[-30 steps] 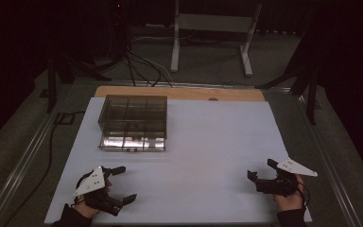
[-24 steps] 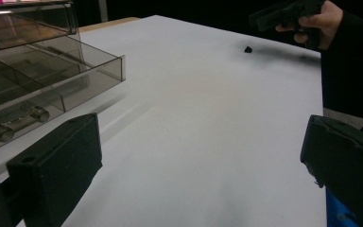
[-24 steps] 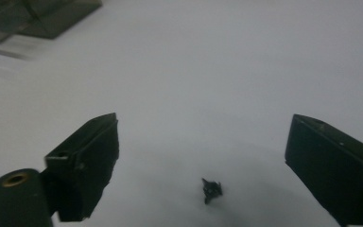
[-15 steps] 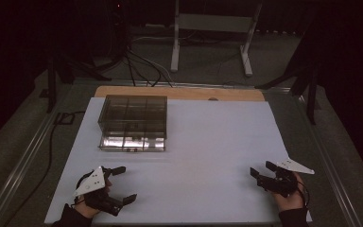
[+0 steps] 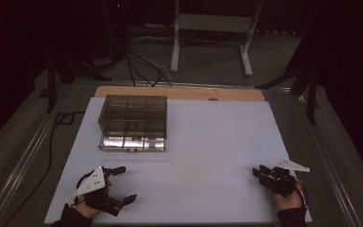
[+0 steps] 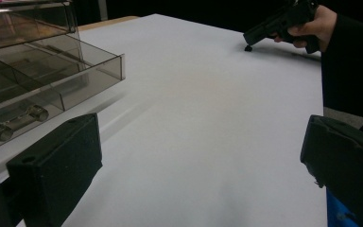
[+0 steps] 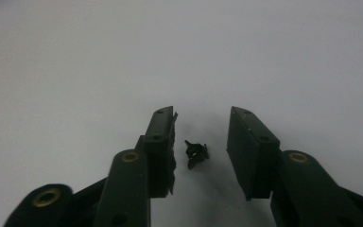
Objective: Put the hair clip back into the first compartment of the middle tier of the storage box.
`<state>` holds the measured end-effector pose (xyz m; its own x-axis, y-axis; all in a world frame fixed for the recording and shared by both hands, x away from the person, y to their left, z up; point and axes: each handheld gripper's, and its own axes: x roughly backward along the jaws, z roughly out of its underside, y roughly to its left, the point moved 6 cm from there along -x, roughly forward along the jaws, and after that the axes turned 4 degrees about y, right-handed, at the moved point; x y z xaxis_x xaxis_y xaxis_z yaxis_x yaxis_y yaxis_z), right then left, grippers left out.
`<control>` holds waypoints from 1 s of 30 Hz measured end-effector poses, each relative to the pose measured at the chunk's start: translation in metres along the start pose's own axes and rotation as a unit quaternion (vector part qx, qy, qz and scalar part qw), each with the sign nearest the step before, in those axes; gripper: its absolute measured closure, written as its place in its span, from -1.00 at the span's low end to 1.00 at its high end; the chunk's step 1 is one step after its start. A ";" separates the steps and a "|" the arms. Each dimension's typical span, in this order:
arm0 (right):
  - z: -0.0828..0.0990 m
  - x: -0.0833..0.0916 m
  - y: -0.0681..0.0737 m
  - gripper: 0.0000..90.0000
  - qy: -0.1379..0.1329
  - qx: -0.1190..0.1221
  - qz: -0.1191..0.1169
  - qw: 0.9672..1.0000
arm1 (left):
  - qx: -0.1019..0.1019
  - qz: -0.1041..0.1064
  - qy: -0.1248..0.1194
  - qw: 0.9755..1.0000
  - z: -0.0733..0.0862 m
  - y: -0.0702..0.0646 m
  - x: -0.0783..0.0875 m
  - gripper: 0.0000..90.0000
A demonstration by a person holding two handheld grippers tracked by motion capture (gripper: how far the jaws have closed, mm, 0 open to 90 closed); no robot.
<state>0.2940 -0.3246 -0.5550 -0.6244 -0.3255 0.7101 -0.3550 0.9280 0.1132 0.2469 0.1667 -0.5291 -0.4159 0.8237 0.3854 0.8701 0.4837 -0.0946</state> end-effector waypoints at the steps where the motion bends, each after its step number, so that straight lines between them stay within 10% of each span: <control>1: 0.000 0.000 0.000 0.42 0.001 0.000 0.001 1.000 | 0.000 0.000 0.001 1.000 0.000 0.000 0.000 -0.98; 30: 0.001 -0.005 0.005 0.76 0.023 0.011 0.005 1.000 | 0.000 0.001 0.002 1.000 0.000 0.000 -0.001 -0.98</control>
<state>0.2947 -0.3188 -0.5587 -0.5955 -0.3080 0.7420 -0.3649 0.9265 0.0917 0.2469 0.1662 -0.5297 -0.4128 0.8234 0.3893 0.8713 0.4816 -0.0947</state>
